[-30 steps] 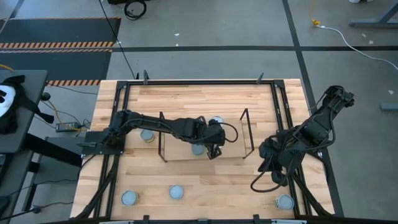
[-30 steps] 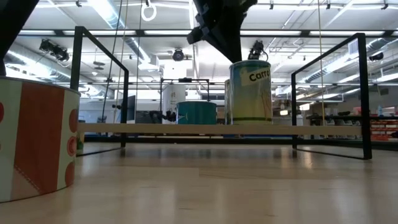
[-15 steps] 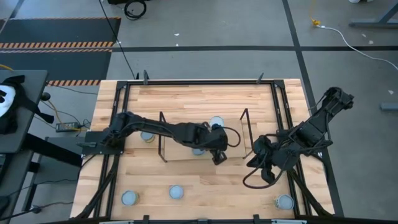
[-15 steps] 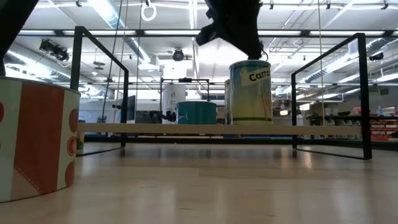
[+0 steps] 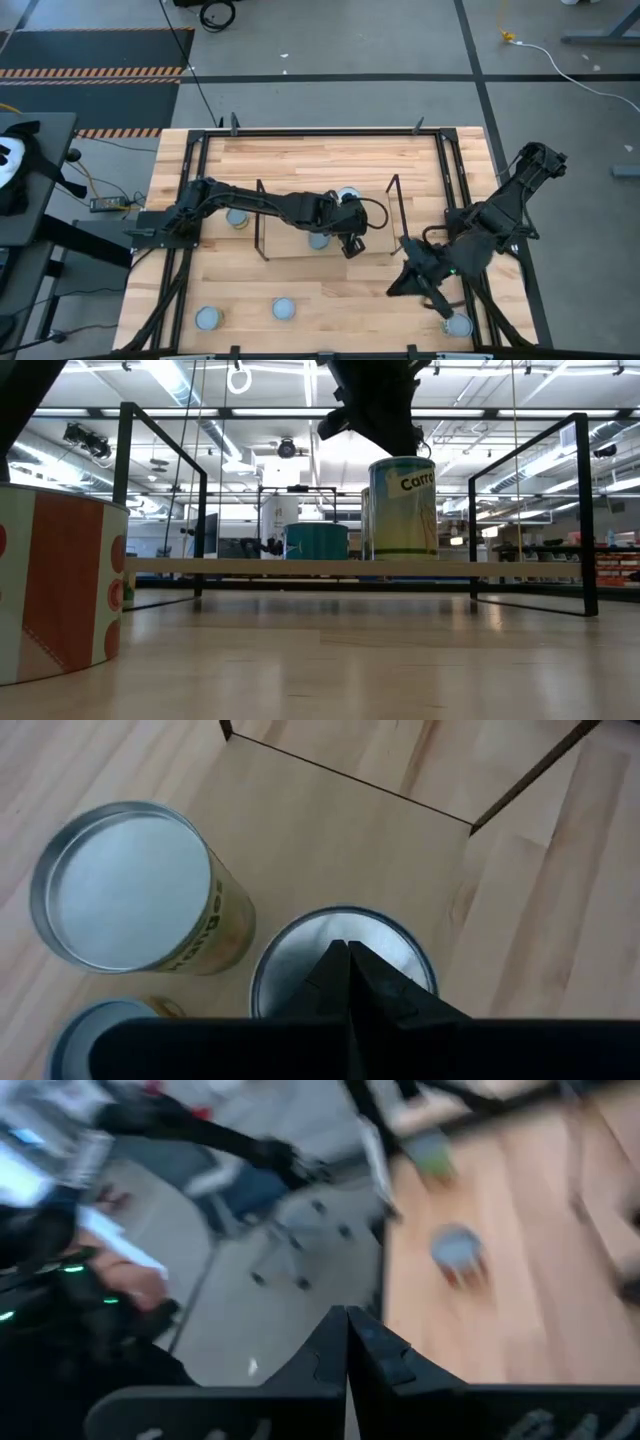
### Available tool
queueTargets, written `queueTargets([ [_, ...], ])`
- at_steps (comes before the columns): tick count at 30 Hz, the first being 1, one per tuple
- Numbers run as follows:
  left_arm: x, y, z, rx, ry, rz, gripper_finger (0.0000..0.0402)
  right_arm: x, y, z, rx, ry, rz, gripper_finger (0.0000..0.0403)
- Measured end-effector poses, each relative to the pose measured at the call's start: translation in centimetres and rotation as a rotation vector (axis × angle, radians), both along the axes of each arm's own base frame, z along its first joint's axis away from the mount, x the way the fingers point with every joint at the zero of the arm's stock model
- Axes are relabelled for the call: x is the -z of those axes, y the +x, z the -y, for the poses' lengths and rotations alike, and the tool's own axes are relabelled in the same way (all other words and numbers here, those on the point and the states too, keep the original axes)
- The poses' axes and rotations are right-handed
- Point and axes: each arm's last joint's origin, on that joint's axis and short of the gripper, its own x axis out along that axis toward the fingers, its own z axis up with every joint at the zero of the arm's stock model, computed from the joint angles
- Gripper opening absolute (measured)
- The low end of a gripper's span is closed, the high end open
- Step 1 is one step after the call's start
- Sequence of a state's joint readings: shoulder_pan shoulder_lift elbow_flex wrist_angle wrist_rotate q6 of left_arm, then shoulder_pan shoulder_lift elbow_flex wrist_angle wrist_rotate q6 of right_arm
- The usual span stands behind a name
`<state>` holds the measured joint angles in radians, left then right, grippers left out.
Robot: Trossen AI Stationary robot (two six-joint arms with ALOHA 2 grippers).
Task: Pick and place cans onto a shelf
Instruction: Adjust the canned carrots on the shelf, then put the canned mixed fruit on the shelf
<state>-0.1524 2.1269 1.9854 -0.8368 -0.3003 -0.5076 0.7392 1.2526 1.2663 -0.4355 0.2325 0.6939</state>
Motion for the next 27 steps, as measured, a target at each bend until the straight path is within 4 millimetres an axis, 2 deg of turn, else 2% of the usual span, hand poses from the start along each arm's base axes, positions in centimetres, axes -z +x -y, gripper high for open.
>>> queueTargets([
  [4,-0.5,0.0,0.3,0.044,-0.073,0.024,0.0006,-0.9,-0.1,-0.7,-0.085,-0.04,0.13,0.0009],
  [9,-4.0,0.0,1.1,0.086,-0.145,0.235,0.0007,-2.0,-0.3,-1.4,-0.261,0.036,0.224,0.0009],
  [15,-8.2,-0.6,2.1,0.163,-0.139,0.466,0.0007,-3.1,-0.3,-1.6,-0.29,0.141,0.294,0.0017],
  [20,-11.0,-2.3,3.2,0.262,-0.074,0.544,0.0007,-2.7,0.2,-1.2,-0.197,0.189,0.225,0.0037],
  [22,-12.5,-3.5,3.7,0.293,-0.067,0.573,0.0007,-2.4,0.5,-1.2,-0.182,0.178,0.208,0.005],
  [27,-16.6,-7.0,4.4,0.379,-0.01,0.663,0.0007,-0.8,0.7,-3.1,-0.19,0.204,0.097,0.0094],
])
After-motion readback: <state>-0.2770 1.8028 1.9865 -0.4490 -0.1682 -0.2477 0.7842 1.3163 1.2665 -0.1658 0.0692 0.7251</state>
